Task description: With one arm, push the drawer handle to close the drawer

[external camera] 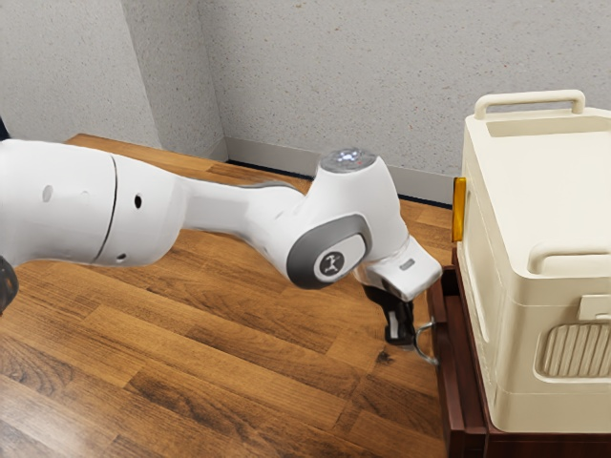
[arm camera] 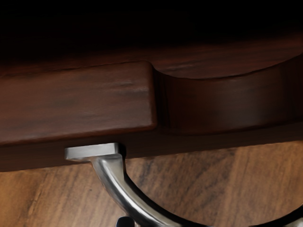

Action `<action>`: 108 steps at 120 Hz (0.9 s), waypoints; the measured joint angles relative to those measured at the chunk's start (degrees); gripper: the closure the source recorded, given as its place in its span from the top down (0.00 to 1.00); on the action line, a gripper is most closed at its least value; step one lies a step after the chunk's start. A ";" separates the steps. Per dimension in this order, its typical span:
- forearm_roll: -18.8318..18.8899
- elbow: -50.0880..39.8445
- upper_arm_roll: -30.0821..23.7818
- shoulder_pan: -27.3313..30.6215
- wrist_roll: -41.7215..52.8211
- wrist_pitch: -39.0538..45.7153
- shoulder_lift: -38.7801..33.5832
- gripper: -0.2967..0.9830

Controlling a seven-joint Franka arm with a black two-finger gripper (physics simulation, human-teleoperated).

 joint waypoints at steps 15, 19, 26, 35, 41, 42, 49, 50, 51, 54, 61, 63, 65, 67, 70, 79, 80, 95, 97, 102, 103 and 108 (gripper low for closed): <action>-0.38 1.72 -0.74 0.09 0.21 1.71 2.05 0.23; -0.44 2.23 -0.96 0.14 0.27 2.22 2.59 0.23; -0.51 2.60 -1.34 0.22 0.37 3.16 3.18 0.23; -0.51 2.76 -1.67 0.34 0.51 4.31 3.54 0.23; -0.58 2.78 -2.10 0.39 0.74 5.32 3.83 0.23; -0.62 2.78 -2.15 0.39 0.77 5.48 3.87 0.23; -0.84 2.73 -2.34 0.48 1.00 6.46 4.03 0.23; -0.91 2.67 -2.35 0.51 1.03 6.58 4.01 0.23; -0.97 2.62 -2.35 0.52 1.05 6.70 3.99 0.23; -1.13 2.46 -2.34 0.56 1.12 7.01 3.87 0.23; -1.91 -1.39 -2.18 0.54 1.28 7.55 0.60 0.24; -2.20 -3.22 -2.11 0.63 1.31 7.69 -0.91 0.24; -2.45 -5.16 -2.06 0.81 1.30 7.79 -2.60 0.24; -2.67 -7.24 -2.00 1.13 1.28 7.83 -4.47 0.24; -2.96 -9.99 -1.93 1.90 1.18 7.67 -7.05 0.24; -3.51 -14.62 -2.13 7.48 -0.36 3.81 -12.80 0.25; -3.56 -14.81 -2.18 8.46 -0.66 3.06 -13.34 0.26; -3.89 -4.73 -2.36 28.73 -6.74 -12.85 -19.67 0.46; -3.86 -2.00 -2.04 31.22 -7.59 -15.24 -19.82 0.48; -3.79 4.34 -1.34 37.43 -9.62 -20.69 -20.05 0.53; -3.78 5.31 -1.25 38.71 -10.01 -21.66 -20.08 0.54; -3.65 10.69 -0.98 44.98 -11.88 -26.30 -19.34 0.58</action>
